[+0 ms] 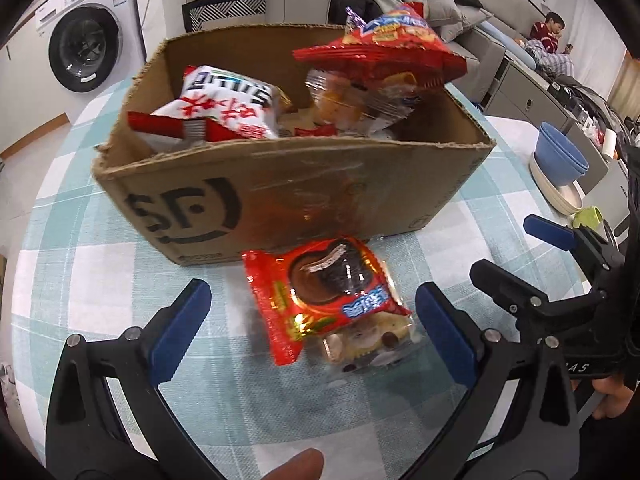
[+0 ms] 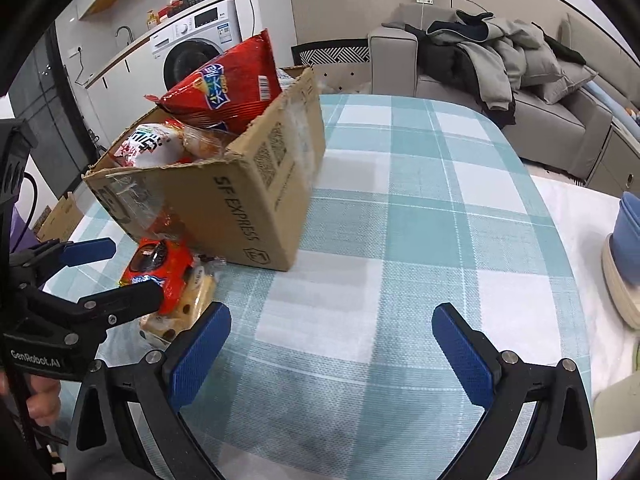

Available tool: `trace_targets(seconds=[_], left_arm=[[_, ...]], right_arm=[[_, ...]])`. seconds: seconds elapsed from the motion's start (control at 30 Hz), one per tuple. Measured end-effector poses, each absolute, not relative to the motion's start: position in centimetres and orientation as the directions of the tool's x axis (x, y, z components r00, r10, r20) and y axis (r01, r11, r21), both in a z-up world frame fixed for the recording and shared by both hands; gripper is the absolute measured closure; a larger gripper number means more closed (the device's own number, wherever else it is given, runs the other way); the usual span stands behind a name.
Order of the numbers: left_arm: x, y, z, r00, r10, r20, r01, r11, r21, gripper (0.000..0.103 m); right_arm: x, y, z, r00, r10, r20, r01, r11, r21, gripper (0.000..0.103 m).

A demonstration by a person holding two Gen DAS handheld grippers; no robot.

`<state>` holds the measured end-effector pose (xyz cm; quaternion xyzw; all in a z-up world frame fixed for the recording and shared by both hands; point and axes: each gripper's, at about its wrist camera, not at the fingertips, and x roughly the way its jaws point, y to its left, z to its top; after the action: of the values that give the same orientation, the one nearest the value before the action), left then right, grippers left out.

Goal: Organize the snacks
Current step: 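Move both grippers back toward the red cookie pack and cake, then grasp the red cookie pack with the left gripper while the right grasps the cracker cake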

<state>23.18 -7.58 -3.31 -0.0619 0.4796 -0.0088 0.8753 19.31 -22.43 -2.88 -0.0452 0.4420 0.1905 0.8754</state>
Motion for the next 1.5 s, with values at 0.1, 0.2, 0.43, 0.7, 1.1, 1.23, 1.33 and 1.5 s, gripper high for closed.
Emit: trace_targets(seconds=[0.1,0.2,0.43,0.7,1.1,1.23,1.33,1.5], left_arm=[[23.7,-8.1,-3.6,0.539,-0.079,-0.838,-0.044,0.992,-0.121,0.001],[24.4,-8.4,-4.1,0.535,-0.061,-0.842,-0.061,0.992,-0.111,0.003],[24.6,-8.8,-5.0,0.53,-0.114,-0.841,-0.042,0.986,-0.16,0.05],[22.9,-7.3,-5.0,0.549,-0.117,-0.828,-0.06,0.982,-0.178,0.054],[20.1,-3.2,-5.6,0.57,-0.023,-0.822,-0.132,0.984,-0.119,0.053],[19.2,-1.5,-6.1,0.576,-0.003,-0.817,-0.16,0.98,-0.117,0.053],[18.6,-0.2,-6.6,0.576,-0.005,-0.817,-0.175,0.976,-0.129,0.053],[17.4,2.0,-6.8,0.584,-0.002,-0.812,-0.197,0.97,-0.144,0.053]], right_arm=[[19.4,-22.9,-2.8,0.543,0.291,-0.788,-0.36,0.928,0.095,0.0],[19.6,-23.2,-2.8,0.545,0.281,-0.79,-0.351,0.932,0.09,0.0],[19.5,-23.6,-2.6,0.553,0.277,-0.786,-0.34,0.936,0.09,0.0],[19.0,-21.9,-2.8,0.534,0.308,-0.788,-0.377,0.92,0.104,0.0],[18.2,-16.4,-4.3,0.465,0.366,-0.806,-0.447,0.883,0.144,0.001],[17.7,-14.1,-5.1,0.456,0.368,-0.81,-0.446,0.882,0.15,0.001],[17.3,-12.0,-5.7,0.45,0.358,-0.818,-0.474,0.872,0.122,0.001],[17.4,-9.7,-6.5,0.465,0.292,-0.836,-0.465,0.884,0.051,0.001]])
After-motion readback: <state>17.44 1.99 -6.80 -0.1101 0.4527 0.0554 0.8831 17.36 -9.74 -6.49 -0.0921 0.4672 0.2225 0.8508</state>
